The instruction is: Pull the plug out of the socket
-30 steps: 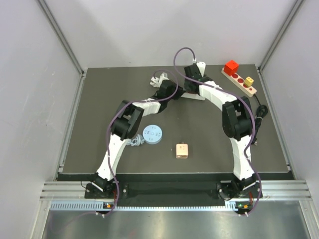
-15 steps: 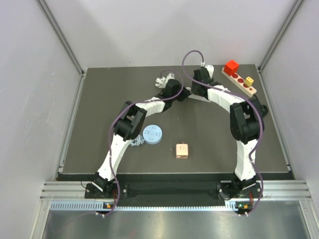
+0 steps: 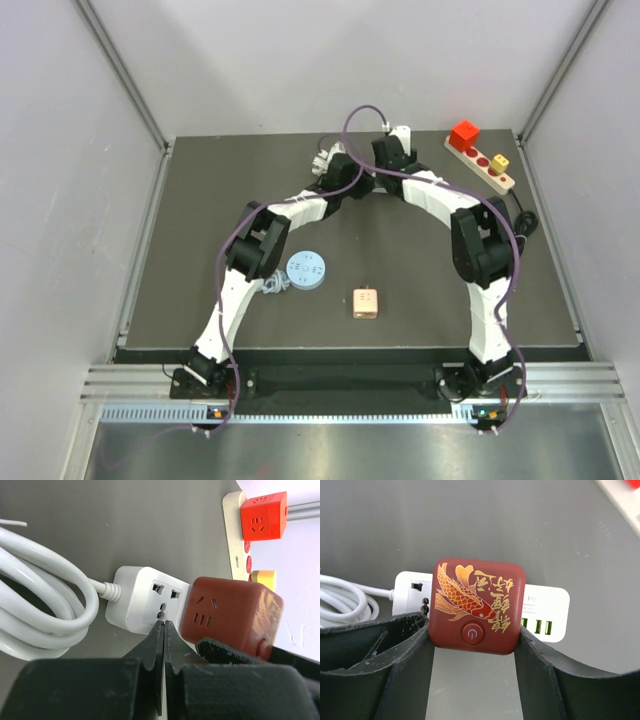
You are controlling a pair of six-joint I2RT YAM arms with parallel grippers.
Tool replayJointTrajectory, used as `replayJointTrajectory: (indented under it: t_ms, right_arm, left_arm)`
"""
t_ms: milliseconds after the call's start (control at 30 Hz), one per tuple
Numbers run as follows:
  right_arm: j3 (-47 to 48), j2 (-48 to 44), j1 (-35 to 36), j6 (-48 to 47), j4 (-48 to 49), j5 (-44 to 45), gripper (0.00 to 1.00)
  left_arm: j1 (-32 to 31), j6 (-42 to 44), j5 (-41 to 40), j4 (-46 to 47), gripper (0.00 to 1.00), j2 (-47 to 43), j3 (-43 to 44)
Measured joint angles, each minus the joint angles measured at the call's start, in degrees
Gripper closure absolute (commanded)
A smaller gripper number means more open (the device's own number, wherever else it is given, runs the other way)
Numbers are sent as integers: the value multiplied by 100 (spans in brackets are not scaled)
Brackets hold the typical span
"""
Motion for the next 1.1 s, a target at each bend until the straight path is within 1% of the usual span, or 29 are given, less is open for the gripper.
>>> replayJointTrajectory:
  t_ms: [100, 133, 200, 233, 267, 300, 333, 367, 400, 433, 467, 500, 567, 667, 700, 767, 900, 1100]
  right_arm:
    - [-221, -68, -203, 354, 136, -459, 100]
    - [-376, -125, -299, 494, 216, -695, 100]
    - [-599, -225, -479, 660, 407, -1119, 100]
    - [-669, -280, -551, 684, 472, -1287, 100]
    - [-730, -332, -616, 708, 522, -1440, 100]
    - [-761, -376, -669, 726, 549, -1578, 100]
    - [-763, -398, -704, 743, 551, -1679, 100]
    - [-763, -407, -739, 765, 568, -1803, 100]
    - [-763, -413, -752, 772, 570, -1873, 100]
    - [-763, -415, -752, 785, 573, -1919, 100]
    - [-763, -417, -752, 802, 566, -1961, 100]
    - [-763, -426, -750, 824, 568, -2011, 100]
    - [-763, -455, -750, 898, 564, -2118, 100]
    - [-780, -492, -750, 1062, 566, -2253, 100]
    - [-817, -509, -750, 1104, 595, -2284, 100]
    - [-890, -560, -750, 1176, 625, -2326, 100]
    - [-966, -632, -750, 1272, 656, -2393, 100]
    - [-1279, -852, -761, 1368, 769, -2518, 100]
  left_arm:
    - [7, 17, 68, 74, 100, 20, -35]
    - [15, -2, 227, 295, 100, 20, -186]
    - [46, -94, 702, 881, 100, 7, -682]
    - [61, -122, 894, 1209, 100, 0, -1082]
    - [76, -326, 1235, 1781, 99, 7, -1436]
    - [83, -297, 1370, 1963, 94, -24, -1572]
    - [87, -219, 1469, 1980, 86, -76, -1641]
    - [98, -127, 1552, 1980, 71, -122, -1707]
    - [103, -94, 1615, 1998, 63, -160, -1770]
    - [111, -79, 1707, 2111, 59, -243, -1893]
    - [111, -90, 1742, 2159, 51, -363, -2026]
    - [114, -63, 1768, 2149, 46, -472, -2135]
    - [114, -107, 1803, 2155, 43, -603, -2264]
    - [120, -321, 1797, 2374, 32, -649, -2424]
    - [120, -415, 1762, 2514, 27, -660, -2494]
    - [120, -654, 1657, 2765, 26, -675, -2597]
    - [122, -992, 1226, 2837, 27, -682, -2618]
    - [170, -1259, 640, 2835, 37, -682, -2629]
